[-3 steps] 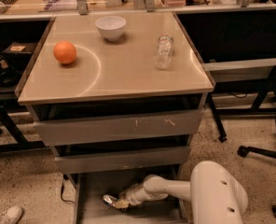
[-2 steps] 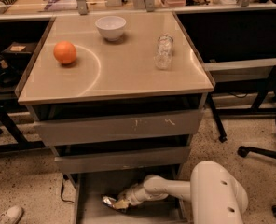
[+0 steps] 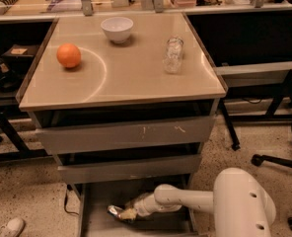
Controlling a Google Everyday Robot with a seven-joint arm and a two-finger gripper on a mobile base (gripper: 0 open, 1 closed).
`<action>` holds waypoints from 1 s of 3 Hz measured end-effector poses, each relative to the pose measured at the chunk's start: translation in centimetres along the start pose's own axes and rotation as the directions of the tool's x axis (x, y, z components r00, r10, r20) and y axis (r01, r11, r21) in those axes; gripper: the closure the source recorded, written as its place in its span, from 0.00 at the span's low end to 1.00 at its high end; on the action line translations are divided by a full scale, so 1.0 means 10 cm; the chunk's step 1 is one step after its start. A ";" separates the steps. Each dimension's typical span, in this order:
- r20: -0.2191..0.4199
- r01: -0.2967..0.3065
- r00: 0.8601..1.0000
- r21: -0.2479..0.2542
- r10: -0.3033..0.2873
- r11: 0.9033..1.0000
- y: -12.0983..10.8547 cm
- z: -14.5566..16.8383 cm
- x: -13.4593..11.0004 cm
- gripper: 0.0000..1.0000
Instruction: Pick redbull can from bottom drawer and place on counter
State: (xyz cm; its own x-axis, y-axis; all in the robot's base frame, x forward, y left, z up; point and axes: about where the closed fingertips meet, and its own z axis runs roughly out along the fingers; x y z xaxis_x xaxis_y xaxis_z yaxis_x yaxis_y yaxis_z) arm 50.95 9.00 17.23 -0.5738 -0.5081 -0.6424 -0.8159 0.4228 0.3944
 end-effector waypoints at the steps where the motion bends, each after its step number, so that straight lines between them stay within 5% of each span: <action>1: 0.003 -0.030 1.000 0.007 0.030 1.000 0.12 -0.22 -0.03 1.00; 3: -0.007 -0.067 0.998 0.047 0.067 0.997 0.31 -0.70 -0.03 1.00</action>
Offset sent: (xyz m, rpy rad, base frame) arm -0.0314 -0.0453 0.0676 -0.0354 0.0483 -0.0878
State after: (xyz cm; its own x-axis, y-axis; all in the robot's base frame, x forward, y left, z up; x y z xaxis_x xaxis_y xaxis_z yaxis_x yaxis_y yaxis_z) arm 48.08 5.23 23.21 -0.6276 -0.4838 -0.6100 -0.7717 0.4903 0.4051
